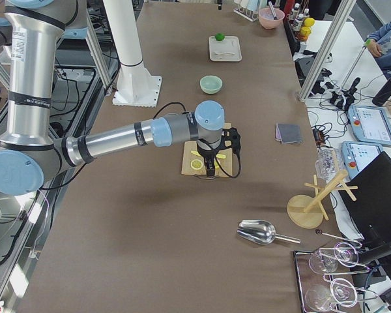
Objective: Put spoon and bun in bowl
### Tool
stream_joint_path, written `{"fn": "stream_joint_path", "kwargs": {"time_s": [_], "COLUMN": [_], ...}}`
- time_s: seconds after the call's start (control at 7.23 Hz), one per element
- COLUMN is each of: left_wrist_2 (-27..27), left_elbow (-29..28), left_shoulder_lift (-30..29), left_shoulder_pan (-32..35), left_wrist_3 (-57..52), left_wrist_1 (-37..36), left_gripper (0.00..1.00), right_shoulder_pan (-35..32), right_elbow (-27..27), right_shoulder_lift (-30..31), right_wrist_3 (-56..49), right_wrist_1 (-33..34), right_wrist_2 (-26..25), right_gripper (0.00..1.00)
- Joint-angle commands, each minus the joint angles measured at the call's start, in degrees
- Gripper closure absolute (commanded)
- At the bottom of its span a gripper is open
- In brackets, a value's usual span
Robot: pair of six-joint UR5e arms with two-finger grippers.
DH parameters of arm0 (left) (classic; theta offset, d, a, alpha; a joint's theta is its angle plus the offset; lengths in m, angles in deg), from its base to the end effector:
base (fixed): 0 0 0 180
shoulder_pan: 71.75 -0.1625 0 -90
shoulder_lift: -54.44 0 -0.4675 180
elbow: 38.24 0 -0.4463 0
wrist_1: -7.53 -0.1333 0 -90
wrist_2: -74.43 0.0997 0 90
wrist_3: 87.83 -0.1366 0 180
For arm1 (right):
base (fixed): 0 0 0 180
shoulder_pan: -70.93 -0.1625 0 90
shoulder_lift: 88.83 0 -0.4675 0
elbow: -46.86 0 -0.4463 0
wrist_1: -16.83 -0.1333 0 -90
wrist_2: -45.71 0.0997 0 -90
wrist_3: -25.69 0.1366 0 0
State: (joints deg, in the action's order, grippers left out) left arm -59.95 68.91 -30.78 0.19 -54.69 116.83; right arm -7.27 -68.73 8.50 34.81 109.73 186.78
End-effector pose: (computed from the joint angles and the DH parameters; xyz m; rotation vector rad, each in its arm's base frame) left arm 0.1294 -0.5185 0.5635 0.1468 0.9051 -0.0305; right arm -0.0723 -0.4784 0.5427 0.0851 -0.9170 -0.1629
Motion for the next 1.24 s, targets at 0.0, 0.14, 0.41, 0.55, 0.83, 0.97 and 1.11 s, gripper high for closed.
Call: {"fn": "stream_joint_path", "kwargs": {"time_s": [0.0,0.14,0.41,0.55,0.83,0.97,1.11], "left_wrist_2": [6.1,7.7,11.8,11.9,13.3,13.4,13.4], "left_elbow": [-1.8,-5.2,-13.0,-16.6,-20.2,-20.7,-20.6], "left_shoulder_lift": [-6.5,-11.7,-20.5,-23.5,-24.9,-24.7,-23.9], "left_shoulder_pan": [-10.4,-13.1,-18.3,-18.8,-21.0,-21.8,-21.8], "left_wrist_3": [15.3,19.0,24.0,24.0,23.6,23.4,23.1], "left_wrist_1": [1.4,1.2,1.2,1.2,1.6,1.5,1.7], "left_gripper": [0.03,0.03,0.07,0.11,0.2,0.27,0.29], "right_shoulder_pan": [7.9,10.3,14.3,16.0,18.2,18.8,19.1], "right_elbow": [-0.9,-0.1,0.2,1.7,4.4,4.9,4.9], "right_shoulder_lift": [-4.8,-7.1,-10.0,-11.6,-14.0,-14.4,-14.4], "right_wrist_3": [10.0,13.1,18.4,18.7,18.7,18.7,18.7], "right_wrist_1": [0.0,0.0,0.0,0.0,0.0,0.0,0.1], "right_wrist_2": [-6.3,-7.0,-7.3,-8.6,-8.8,-8.8,-8.8], "right_gripper": [0.07,0.08,0.07,0.07,0.07,0.07,0.07]}}
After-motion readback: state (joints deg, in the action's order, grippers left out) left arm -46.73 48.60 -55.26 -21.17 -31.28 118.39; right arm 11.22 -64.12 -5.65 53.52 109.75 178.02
